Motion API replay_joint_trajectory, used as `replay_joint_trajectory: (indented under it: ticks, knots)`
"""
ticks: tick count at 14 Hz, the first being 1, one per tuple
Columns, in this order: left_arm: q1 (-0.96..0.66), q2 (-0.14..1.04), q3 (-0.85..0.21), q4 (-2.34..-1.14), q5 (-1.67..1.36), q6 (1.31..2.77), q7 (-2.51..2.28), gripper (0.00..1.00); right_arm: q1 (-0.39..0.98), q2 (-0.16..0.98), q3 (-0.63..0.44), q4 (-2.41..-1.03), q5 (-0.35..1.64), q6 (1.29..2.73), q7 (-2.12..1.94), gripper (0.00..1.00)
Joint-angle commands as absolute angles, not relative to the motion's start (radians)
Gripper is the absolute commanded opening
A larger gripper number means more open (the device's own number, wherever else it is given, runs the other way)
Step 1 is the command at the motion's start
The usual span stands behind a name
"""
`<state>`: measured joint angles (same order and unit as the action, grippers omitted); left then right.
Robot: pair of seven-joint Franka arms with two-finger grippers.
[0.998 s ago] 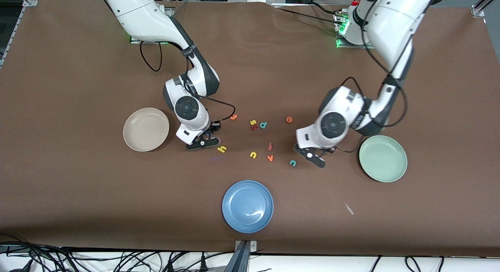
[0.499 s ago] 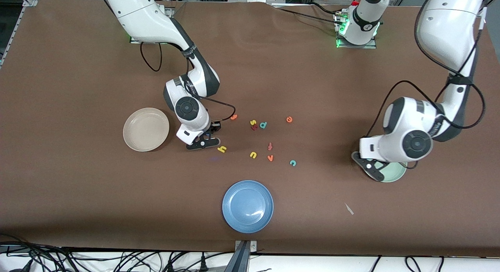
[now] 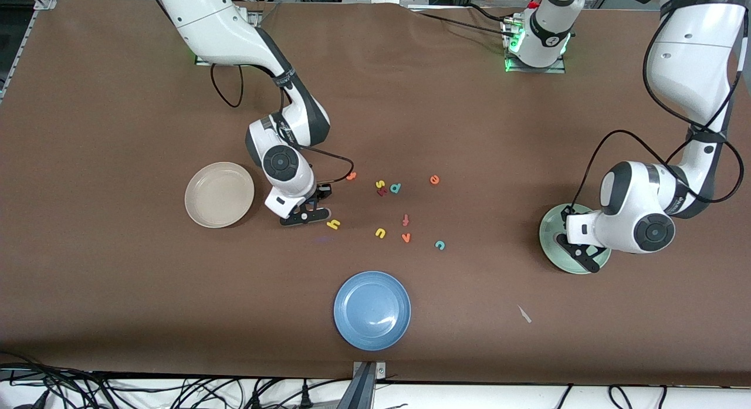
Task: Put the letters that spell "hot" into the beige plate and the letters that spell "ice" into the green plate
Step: 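Carry the pink i onto the green plate with the left gripper and release, then lower the blue ring onto the beige plate with the right gripper and release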
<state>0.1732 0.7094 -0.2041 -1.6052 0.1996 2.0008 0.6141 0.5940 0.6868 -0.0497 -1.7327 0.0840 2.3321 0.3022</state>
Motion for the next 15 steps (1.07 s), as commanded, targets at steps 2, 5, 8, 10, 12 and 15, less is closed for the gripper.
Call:
replay_joint_trajectory:
  ticks: [2, 5, 8, 10, 12, 15]
  knots:
    - [0.179, 0.704, -0.216, -1.6, 0.241, 2.003, 0.621, 1.0, 0.592, 0.701, -0.046, -1.718, 0.107, 2.344, 0.282, 0.23]
    - [0.18, 0.674, -0.228, -1.604, 0.239, 1.985, 0.624, 1.0, 0.583, 0.692, -0.048, -1.669, 0.106, 2.265, 0.272, 0.19]
    - [0.163, 0.615, -0.325, -1.606, 0.227, 1.895, 0.598, 1.0, 0.568, 0.638, -0.089, -1.653, 0.104, 2.12, 0.233, 0.16]
    - [0.163, 0.592, -0.403, -1.608, 0.219, 1.853, 0.489, 1.0, 0.568, 0.563, -0.142, -1.734, 0.104, 2.112, 0.177, 0.16]
    - [0.163, 0.591, -0.483, -1.608, 0.219, 1.829, 0.28, 1.0, 0.568, 0.496, -0.198, -1.83, 0.104, 2.146, 0.111, 0.16]
    - [0.123, 0.598, -0.546, -1.618, 0.218, 1.827, -0.051, 1.0, 0.566, 0.421, -0.274, -1.977, 0.106, 2.25, -0.036, 0.16]
